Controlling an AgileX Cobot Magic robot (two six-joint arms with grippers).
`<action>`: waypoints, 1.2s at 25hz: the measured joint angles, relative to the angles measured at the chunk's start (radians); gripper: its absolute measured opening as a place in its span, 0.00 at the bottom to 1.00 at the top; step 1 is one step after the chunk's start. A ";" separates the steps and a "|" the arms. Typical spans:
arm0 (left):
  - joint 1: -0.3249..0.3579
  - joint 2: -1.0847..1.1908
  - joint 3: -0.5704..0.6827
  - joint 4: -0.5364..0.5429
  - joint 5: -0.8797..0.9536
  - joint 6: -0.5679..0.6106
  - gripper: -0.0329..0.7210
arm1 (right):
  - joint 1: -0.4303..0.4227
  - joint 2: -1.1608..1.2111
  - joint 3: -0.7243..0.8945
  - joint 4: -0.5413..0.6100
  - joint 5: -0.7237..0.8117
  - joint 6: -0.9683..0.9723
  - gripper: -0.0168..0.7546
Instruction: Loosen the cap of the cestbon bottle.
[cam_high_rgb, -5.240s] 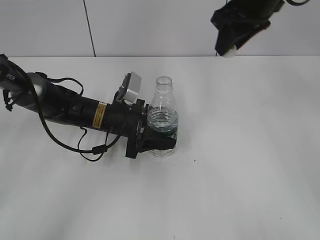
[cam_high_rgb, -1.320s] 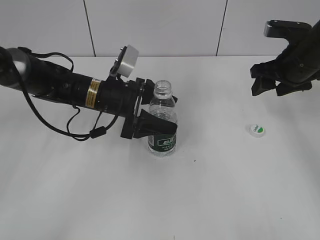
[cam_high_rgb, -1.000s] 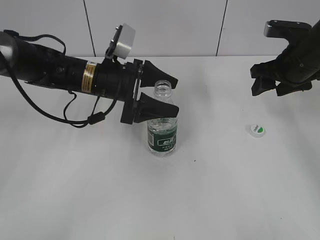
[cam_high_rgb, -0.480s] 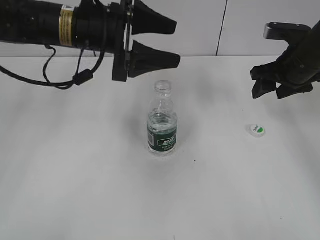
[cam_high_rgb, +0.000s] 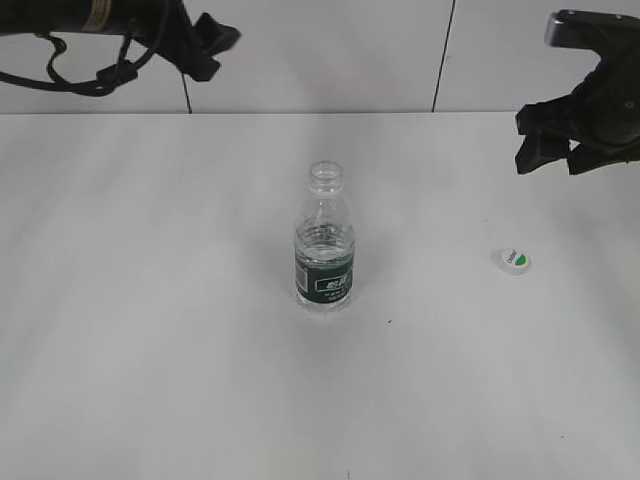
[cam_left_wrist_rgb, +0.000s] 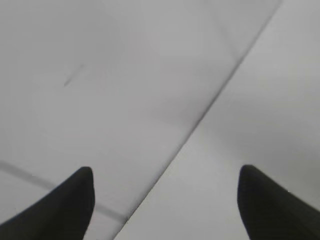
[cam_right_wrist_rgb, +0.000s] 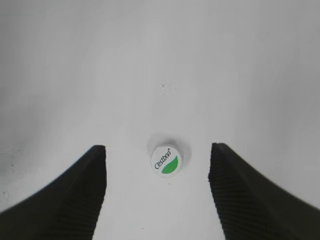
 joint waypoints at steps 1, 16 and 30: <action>0.000 0.000 0.001 -0.027 0.090 0.000 0.75 | 0.000 -0.009 0.000 0.000 0.000 0.001 0.66; 0.052 0.000 0.007 -1.088 0.748 0.377 0.69 | 0.000 -0.040 0.000 -0.019 0.127 0.001 0.66; 0.052 -0.011 0.007 -1.339 1.322 0.584 0.68 | 0.000 -0.111 0.000 -0.061 0.508 0.005 0.66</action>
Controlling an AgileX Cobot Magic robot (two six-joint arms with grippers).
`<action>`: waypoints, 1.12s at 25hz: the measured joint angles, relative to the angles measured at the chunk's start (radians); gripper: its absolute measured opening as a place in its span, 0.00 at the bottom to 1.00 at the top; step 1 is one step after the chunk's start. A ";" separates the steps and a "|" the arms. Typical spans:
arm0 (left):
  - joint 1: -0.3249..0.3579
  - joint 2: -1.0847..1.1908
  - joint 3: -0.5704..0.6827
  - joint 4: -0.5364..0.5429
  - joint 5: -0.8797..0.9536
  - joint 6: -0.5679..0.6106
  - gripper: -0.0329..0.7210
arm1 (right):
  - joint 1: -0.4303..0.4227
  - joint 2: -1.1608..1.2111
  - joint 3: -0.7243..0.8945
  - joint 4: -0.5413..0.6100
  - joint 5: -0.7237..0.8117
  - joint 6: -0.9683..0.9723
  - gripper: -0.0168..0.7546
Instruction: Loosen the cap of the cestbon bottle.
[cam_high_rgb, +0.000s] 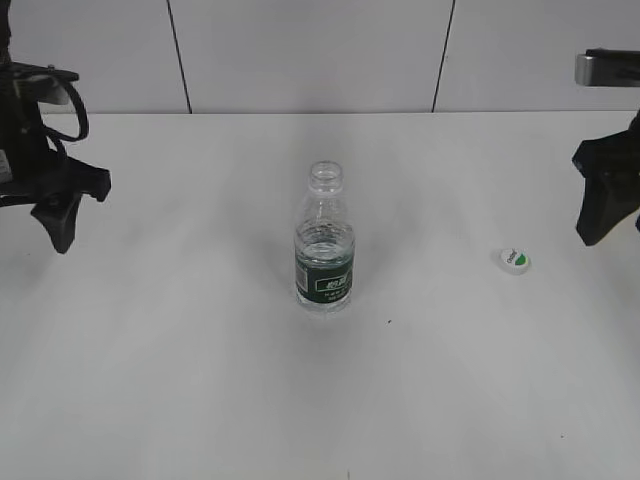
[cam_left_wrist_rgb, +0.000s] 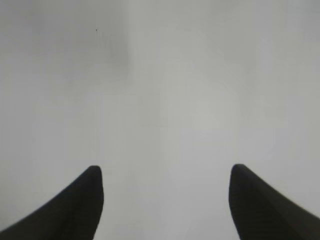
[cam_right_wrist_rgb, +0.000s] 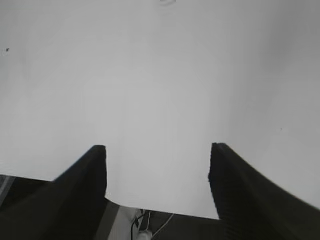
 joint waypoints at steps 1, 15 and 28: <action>0.000 -0.008 0.000 -0.020 0.012 0.016 0.68 | 0.000 0.000 0.000 0.000 0.018 0.000 0.66; -0.004 -0.100 0.079 -0.155 0.024 0.110 0.66 | 0.000 -0.020 0.041 -0.016 0.031 0.001 0.63; -0.004 -0.668 0.486 -0.155 -0.072 0.110 0.64 | 0.000 -0.448 0.340 -0.012 0.047 0.001 0.63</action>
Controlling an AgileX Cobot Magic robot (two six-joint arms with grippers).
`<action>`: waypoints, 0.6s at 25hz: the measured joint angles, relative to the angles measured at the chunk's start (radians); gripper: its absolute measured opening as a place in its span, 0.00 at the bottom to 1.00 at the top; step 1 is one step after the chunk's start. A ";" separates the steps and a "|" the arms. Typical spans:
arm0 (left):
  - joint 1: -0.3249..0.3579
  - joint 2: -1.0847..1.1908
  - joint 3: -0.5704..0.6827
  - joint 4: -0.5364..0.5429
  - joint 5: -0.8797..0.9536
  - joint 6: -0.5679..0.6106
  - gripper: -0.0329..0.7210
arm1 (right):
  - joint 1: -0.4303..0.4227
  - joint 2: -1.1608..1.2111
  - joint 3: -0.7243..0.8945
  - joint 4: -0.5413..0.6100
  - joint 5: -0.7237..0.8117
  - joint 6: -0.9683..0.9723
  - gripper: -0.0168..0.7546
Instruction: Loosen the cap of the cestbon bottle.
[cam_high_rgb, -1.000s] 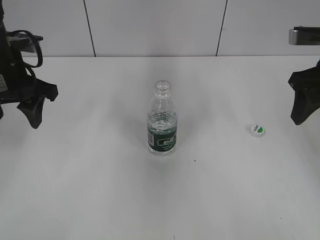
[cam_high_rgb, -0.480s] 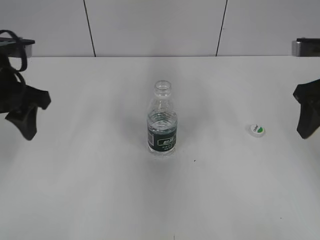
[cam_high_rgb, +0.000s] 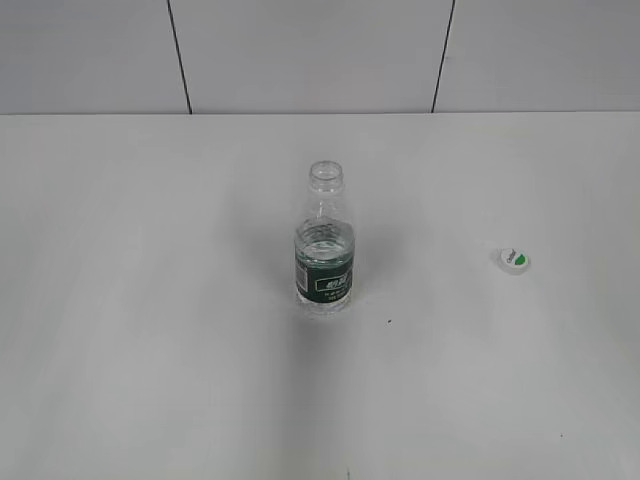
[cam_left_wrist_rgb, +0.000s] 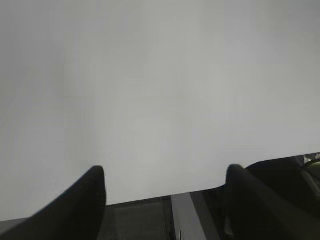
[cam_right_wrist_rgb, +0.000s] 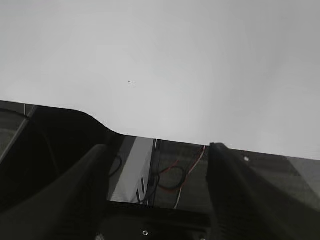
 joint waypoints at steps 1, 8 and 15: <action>0.000 -0.052 0.020 0.000 -0.008 0.000 0.64 | 0.000 -0.056 0.008 0.000 0.000 0.000 0.63; 0.000 -0.437 0.161 0.000 -0.020 0.001 0.61 | 0.000 -0.370 0.065 0.000 -0.006 0.000 0.63; 0.000 -0.799 0.248 -0.001 -0.016 0.059 0.58 | 0.000 -0.719 0.215 0.001 -0.116 0.000 0.63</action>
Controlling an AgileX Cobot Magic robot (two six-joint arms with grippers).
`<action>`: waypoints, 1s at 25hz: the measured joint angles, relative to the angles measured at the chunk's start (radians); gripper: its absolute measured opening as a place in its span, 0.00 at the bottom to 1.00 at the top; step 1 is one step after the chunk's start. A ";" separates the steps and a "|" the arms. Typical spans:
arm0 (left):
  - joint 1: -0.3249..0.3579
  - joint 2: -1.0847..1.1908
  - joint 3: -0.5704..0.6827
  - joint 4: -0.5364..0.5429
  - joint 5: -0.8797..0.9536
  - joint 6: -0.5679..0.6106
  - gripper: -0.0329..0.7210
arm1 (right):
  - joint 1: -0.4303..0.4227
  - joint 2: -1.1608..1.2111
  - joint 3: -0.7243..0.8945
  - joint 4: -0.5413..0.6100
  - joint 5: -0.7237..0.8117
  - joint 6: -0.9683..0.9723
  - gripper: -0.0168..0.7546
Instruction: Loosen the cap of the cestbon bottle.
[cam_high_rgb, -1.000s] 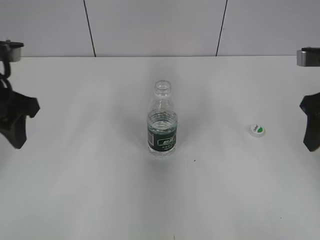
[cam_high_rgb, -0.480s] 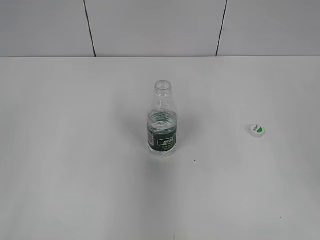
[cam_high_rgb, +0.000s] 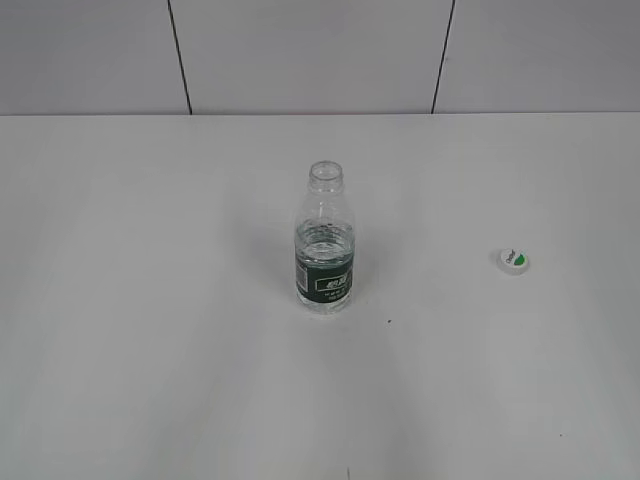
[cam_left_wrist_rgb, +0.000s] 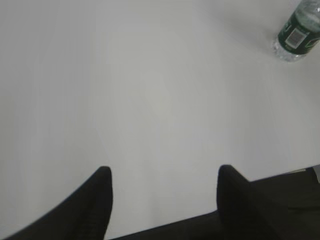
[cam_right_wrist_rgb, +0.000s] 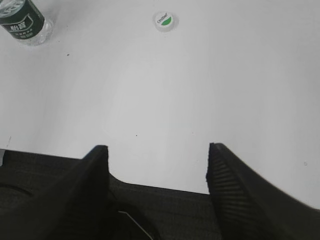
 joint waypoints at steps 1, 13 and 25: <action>0.000 -0.045 0.005 -0.004 0.000 0.020 0.58 | 0.000 -0.038 0.020 0.000 -0.006 -0.001 0.63; 0.000 -0.298 0.031 -0.026 -0.024 0.080 0.58 | 0.000 -0.481 0.142 -0.004 -0.065 -0.079 0.63; 0.000 -0.298 0.034 -0.028 -0.030 0.080 0.58 | 0.000 -0.508 0.173 -0.106 -0.018 0.021 0.63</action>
